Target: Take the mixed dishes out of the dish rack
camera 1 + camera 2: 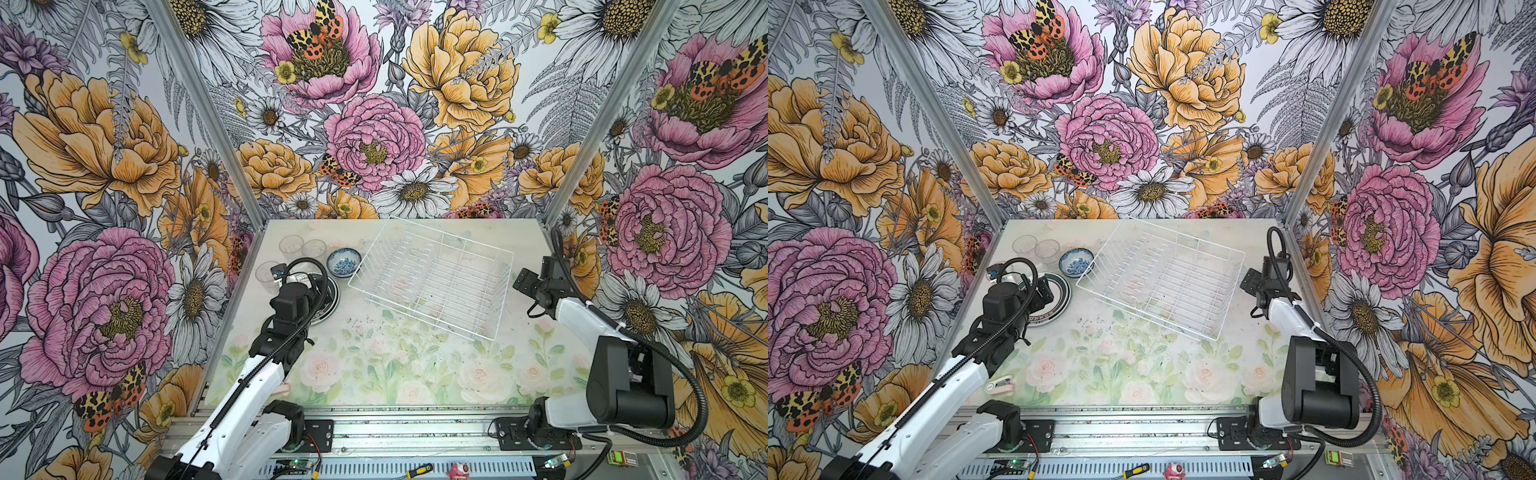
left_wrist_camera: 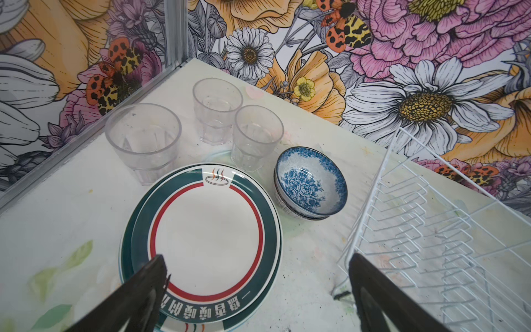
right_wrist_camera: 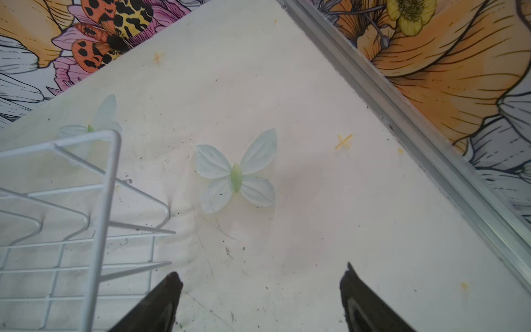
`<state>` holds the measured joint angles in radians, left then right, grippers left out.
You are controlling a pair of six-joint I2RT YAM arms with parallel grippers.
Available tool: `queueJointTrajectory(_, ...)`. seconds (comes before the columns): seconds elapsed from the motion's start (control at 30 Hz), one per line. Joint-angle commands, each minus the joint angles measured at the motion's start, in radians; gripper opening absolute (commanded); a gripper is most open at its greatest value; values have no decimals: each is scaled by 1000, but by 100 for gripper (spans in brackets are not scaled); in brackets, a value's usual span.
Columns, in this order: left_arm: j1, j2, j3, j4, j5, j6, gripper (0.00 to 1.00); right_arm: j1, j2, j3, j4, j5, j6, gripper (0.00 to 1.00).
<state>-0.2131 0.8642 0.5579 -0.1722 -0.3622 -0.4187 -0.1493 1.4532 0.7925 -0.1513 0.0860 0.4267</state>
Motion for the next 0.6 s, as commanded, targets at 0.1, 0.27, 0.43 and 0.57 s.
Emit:
queueJointTrajectory(0.1,79,-6,-39,111,-34,37,99,5,69,-15,134,-10,-79,87)
queueJointTrajectory(0.27,114,23,-63,161,-41,70,99,16,94,-57,247,-52,-125,87)
queueJointTrajectory(0.43,125,68,-86,210,-60,113,99,16,117,-57,287,-65,-133,87)
queueJointTrajectory(0.57,144,117,-95,269,-58,149,99,17,123,-79,404,-122,-142,87)
